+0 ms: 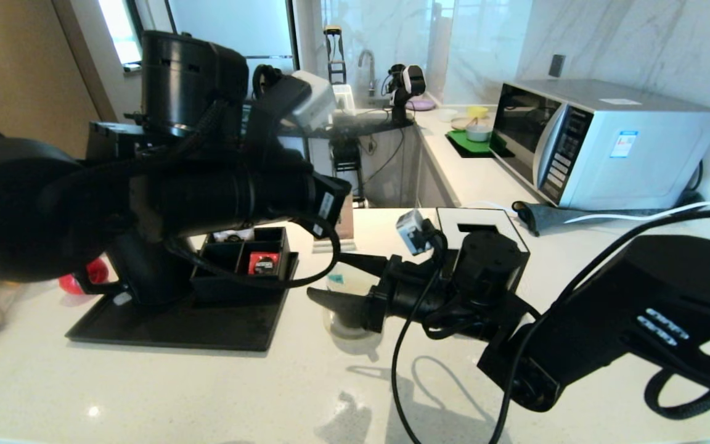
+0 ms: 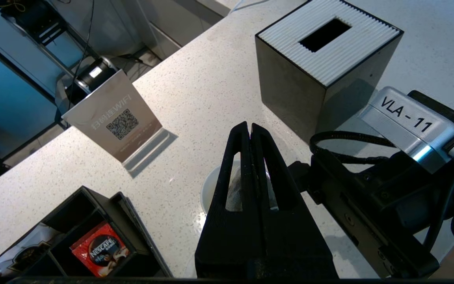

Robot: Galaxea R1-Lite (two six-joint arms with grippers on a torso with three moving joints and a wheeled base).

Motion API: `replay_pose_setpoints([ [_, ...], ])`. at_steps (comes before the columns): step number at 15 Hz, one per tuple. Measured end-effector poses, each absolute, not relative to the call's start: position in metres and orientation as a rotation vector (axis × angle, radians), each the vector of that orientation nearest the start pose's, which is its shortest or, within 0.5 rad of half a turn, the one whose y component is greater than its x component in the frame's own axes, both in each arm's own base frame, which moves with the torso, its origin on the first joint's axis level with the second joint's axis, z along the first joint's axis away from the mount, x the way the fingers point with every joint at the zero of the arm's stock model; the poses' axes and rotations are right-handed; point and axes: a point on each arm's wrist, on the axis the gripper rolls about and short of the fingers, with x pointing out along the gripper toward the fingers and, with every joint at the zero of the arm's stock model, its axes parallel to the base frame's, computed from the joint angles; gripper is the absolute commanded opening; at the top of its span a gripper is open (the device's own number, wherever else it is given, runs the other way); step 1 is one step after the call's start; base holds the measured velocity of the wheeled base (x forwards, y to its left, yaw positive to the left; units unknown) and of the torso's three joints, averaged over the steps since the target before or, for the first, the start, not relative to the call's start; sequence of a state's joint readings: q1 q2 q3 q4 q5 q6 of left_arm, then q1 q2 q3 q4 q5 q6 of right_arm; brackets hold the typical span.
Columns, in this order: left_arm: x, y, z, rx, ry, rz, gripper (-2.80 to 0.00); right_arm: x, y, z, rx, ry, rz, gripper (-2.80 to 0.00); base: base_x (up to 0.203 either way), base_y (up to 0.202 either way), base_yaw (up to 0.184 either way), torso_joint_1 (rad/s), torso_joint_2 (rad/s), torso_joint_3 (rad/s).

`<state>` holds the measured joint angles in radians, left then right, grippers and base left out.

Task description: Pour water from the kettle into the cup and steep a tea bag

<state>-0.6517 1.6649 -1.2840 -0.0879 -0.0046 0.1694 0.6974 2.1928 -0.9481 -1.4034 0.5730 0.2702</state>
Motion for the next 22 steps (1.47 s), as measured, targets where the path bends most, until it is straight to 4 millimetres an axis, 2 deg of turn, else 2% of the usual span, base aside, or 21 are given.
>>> replay_pose_setpoints([
  [1, 0.2516, -0.1922, 0.2742, 0.257, 0.227, -0.674, -2.80, 0.2980, 0.2672, 0.1176, 0.243, 0.004, 1.286, 0.00, 0.000, 0.000, 0.000, 0.000, 0.00, 0.000],
  [2, 0.2515, -0.1921, 0.2743, 0.257, 0.227, -0.674, -2.80, 0.2972, 0.2683, 0.1171, 0.243, 0.005, 1.289, -2.80, 0.000, 0.000, 0.000, 0.000, 0.00, 0.000],
  [22, 0.2509, -0.1921, 0.2726, 0.259, 0.232, -0.677, -2.80, 0.2961, 0.2701, 0.1182, 0.246, 0.001, 1.277, -2.80, 0.000, 0.000, 0.000, 0.000, 0.00, 0.000],
])
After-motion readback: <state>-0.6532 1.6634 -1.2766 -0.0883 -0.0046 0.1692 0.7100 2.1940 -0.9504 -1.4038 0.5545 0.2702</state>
